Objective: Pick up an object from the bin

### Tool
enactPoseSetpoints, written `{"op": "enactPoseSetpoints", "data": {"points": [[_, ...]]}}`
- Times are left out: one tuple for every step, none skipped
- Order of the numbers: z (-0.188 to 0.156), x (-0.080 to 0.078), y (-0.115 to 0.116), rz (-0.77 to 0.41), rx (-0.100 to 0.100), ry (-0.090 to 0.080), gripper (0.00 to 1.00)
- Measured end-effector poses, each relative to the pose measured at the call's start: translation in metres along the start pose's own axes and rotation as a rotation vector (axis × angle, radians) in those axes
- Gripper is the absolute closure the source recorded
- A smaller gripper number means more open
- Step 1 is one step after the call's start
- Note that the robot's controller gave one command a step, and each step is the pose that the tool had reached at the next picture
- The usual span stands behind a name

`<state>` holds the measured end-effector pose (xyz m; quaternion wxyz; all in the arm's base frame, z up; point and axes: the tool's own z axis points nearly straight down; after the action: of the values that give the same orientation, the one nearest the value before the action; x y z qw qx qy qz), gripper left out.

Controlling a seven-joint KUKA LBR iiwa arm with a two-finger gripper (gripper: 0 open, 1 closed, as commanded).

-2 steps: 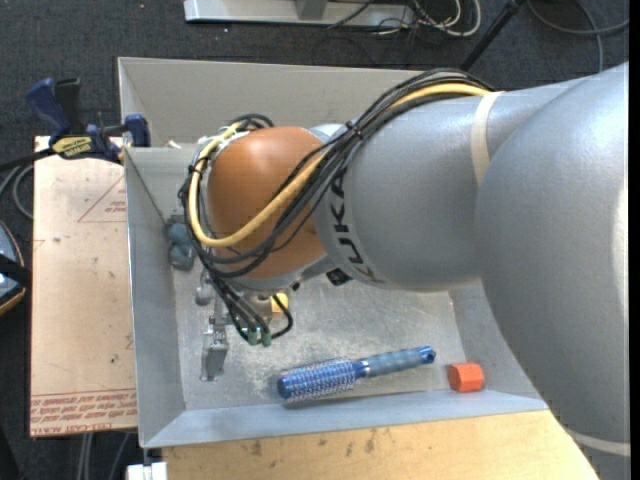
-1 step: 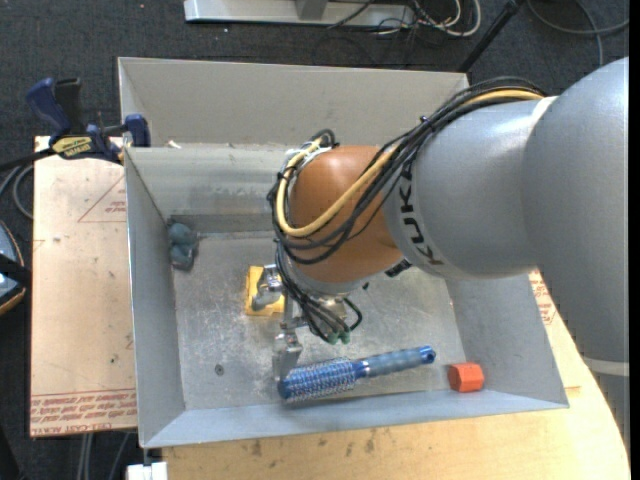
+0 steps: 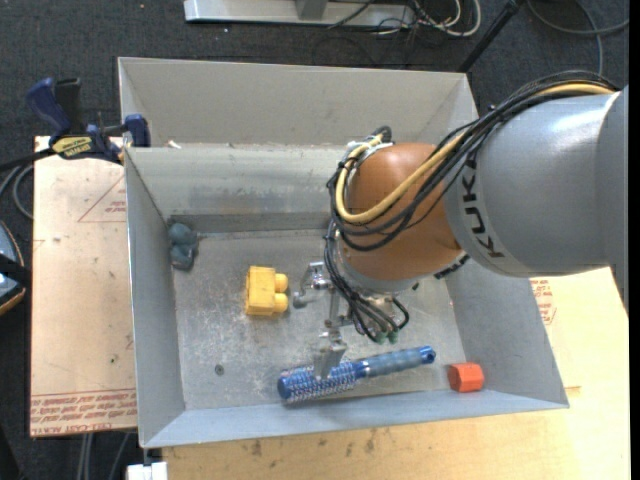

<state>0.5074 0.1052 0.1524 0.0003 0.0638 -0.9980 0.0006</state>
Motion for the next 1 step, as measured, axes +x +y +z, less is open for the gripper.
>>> {"op": "enactPoseSetpoints", "data": {"points": [[0.0779,0.0139,0.0404,0.147,-0.004,-0.016,0.00]]}}
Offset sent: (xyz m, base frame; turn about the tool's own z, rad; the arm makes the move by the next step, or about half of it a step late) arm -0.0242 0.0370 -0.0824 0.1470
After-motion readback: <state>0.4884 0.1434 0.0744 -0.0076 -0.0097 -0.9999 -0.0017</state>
